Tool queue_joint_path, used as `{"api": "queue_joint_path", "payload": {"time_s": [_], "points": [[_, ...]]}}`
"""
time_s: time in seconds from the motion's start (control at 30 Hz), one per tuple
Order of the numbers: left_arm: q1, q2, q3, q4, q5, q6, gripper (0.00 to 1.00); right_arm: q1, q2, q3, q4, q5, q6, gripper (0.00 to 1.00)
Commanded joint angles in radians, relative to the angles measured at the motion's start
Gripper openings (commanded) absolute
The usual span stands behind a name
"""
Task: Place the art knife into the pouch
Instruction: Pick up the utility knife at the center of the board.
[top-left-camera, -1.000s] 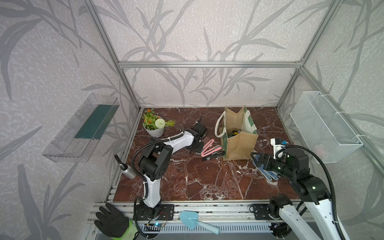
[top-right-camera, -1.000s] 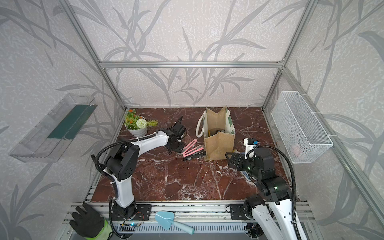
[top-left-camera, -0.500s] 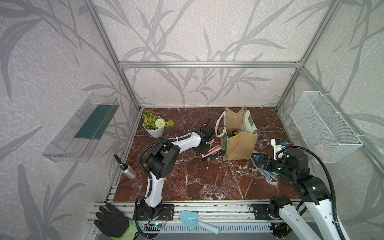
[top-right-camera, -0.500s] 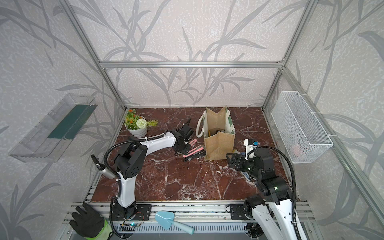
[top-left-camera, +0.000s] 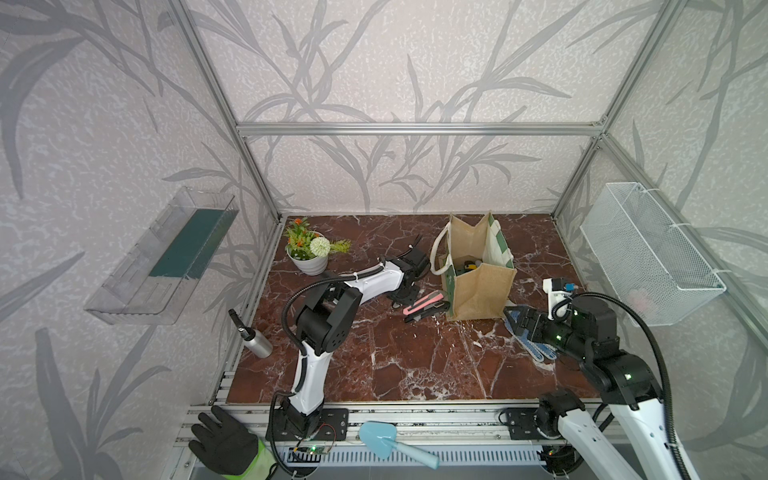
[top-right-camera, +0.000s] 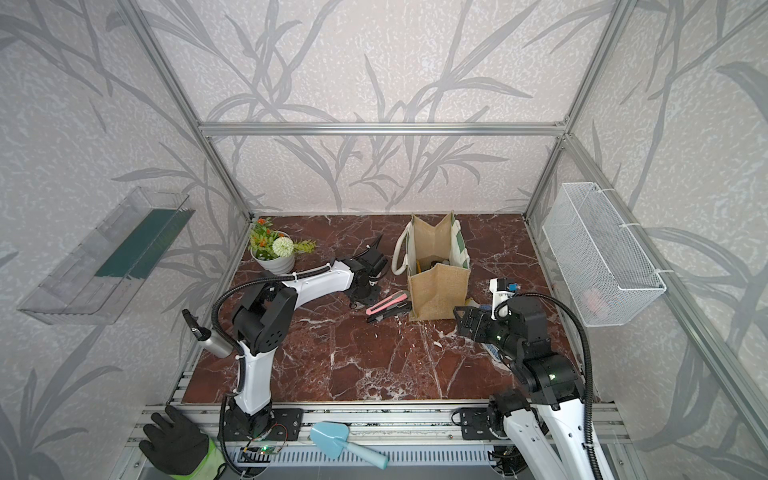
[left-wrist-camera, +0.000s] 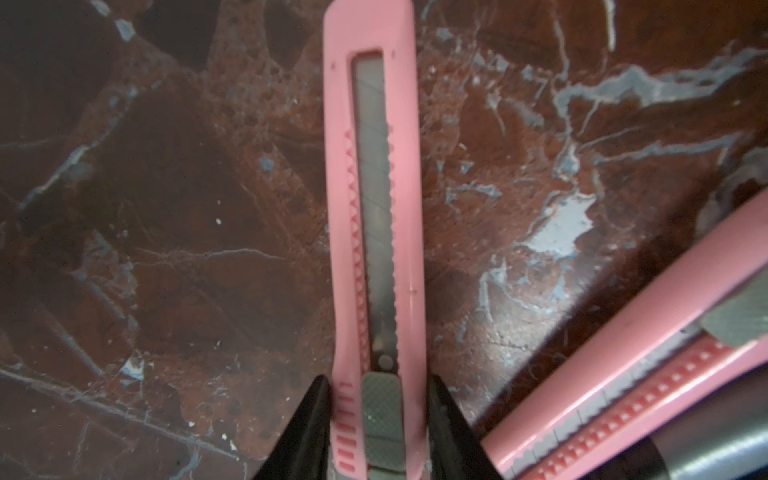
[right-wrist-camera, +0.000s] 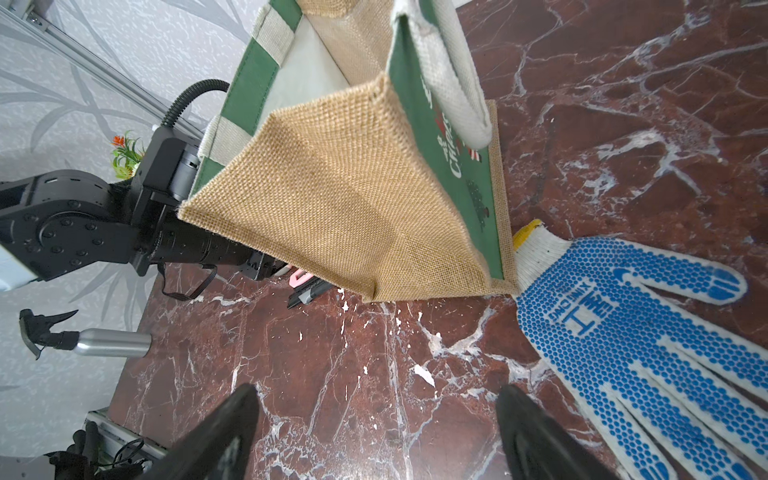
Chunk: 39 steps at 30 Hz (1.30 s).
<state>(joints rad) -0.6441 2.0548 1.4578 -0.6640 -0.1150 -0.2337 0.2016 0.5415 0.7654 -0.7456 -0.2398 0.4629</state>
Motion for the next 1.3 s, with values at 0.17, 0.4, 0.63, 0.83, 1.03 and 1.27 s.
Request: {"api": "queue_joint_path", "payload": {"time_s": [0.17,0.4,0.63,0.83,1.03,1.27], "points": [[0.004,0.044,-0.036,-0.008,-0.067,-0.009,0.26,-0.002,0.001,-0.01,-0.006,0.007,-0.005,0.9],[0.003,0.075,-0.023,-0.022,-0.084,-0.014,0.2,-0.002,-0.005,-0.009,-0.015,0.022,-0.012,0.9],[0.005,0.109,0.004,-0.059,-0.1,-0.013,0.21,-0.002,0.001,-0.011,-0.011,0.029,-0.015,0.9],[0.013,0.145,0.018,-0.076,-0.109,-0.021,0.22,-0.002,0.002,-0.014,-0.011,0.034,-0.023,0.9],[0.016,0.177,0.03,-0.096,-0.117,-0.029,0.27,-0.002,-0.004,-0.015,-0.018,0.039,-0.036,0.9],[0.018,0.18,0.022,-0.101,-0.166,-0.058,0.28,-0.002,-0.009,-0.021,-0.024,0.046,-0.044,0.9]]}}
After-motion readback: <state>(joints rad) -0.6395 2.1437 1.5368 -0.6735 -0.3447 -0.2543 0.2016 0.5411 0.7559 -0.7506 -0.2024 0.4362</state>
